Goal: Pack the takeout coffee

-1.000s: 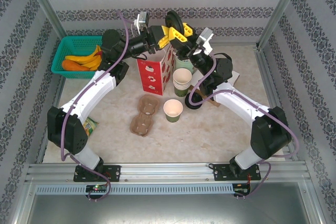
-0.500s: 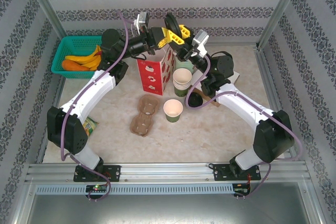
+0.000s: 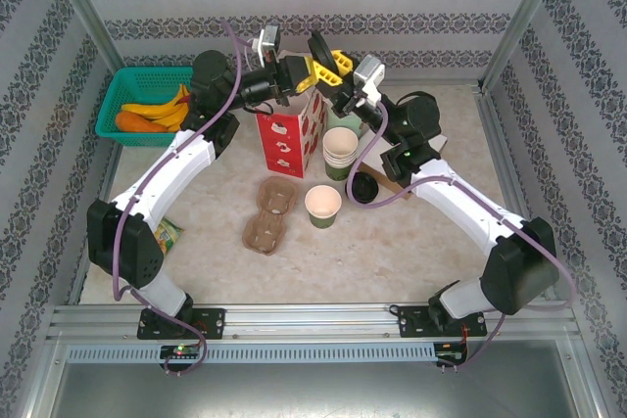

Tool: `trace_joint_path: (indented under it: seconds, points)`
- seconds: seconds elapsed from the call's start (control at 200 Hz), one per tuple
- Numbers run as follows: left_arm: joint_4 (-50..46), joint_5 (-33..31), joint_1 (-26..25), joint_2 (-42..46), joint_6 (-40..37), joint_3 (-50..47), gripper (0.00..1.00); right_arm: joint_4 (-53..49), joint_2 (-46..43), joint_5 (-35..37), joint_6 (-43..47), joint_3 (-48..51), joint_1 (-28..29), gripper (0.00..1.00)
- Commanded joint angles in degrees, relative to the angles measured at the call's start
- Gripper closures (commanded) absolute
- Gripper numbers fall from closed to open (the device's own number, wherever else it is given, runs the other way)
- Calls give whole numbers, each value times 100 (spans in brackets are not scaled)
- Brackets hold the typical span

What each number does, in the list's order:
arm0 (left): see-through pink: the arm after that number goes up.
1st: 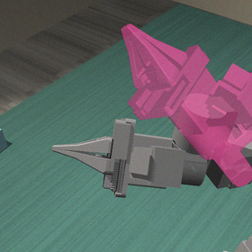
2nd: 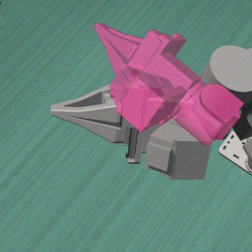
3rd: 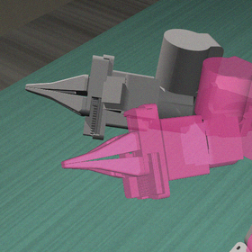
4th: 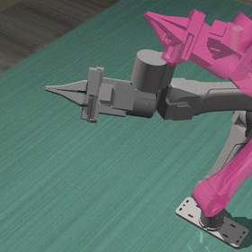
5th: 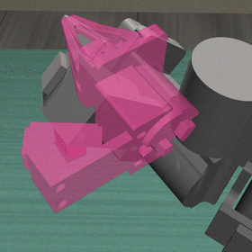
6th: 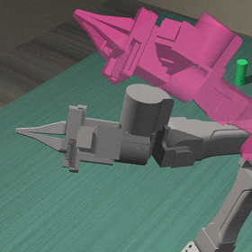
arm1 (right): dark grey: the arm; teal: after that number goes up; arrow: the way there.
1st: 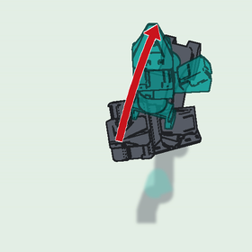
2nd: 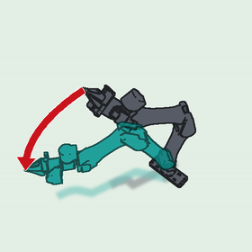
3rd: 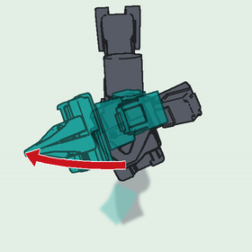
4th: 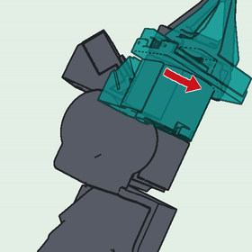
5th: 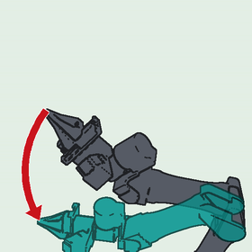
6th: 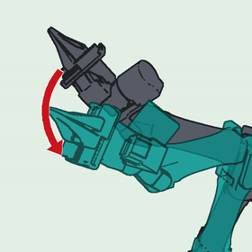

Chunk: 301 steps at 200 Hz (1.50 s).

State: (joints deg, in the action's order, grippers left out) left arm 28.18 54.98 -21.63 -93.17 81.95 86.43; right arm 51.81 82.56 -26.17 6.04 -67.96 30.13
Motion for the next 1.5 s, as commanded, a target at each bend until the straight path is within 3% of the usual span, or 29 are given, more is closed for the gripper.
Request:
trace_joint_path:
  seconds: [0.0,0.16,0.325,0.48,0.62,0.734,0.969,1.119,1.259,1.359,1.499]
  points:
    - [-466,-111,-10,52,-552,162,100,-446,-258,-329,98,32,101,84]
    - [-1501,-302,0,97,-1394,274,100,-773,-585,47,-248,276,-16,42]
    - [-3964,-1040,-2,149,-3124,746,100,-1809,-1237,748,-746,750,-62,2]
    - [-5869,-1502,-7,180,-4454,1188,100,-3259,-2015,1598,-1419,1211,-122,2]
    - [-7156,-1868,-6,286,-5190,1174,100,-5641,-2330,3002,-2840,1112,-202,2]
    - [-7734,-1839,-34,372,-5467,934,100,-6815,-2454,3082,-3554,1238,-218,2]
    - [-8565,-2257,-421,499,-5910,740,100,-6598,-2603,2428,-5017,2112,-318,2]
    - [-8407,-2779,-568,606,-5398,230,100,-6127,-2683,2153,-5579,2680,-467,2]
    - [-8655,-3140,-727,402,-5354,83,100,-4914,-2660,841,-6582,3415,-943,2]
    - [-8804,-2885,-821,46,-5349,58,100,-3818,-2476,20,-6946,3873,-1013,2]
    - [-8634,-2876,-1063,-301,-5383,47,100,-3739,-2047,-545,-6872,3800,-940,2]
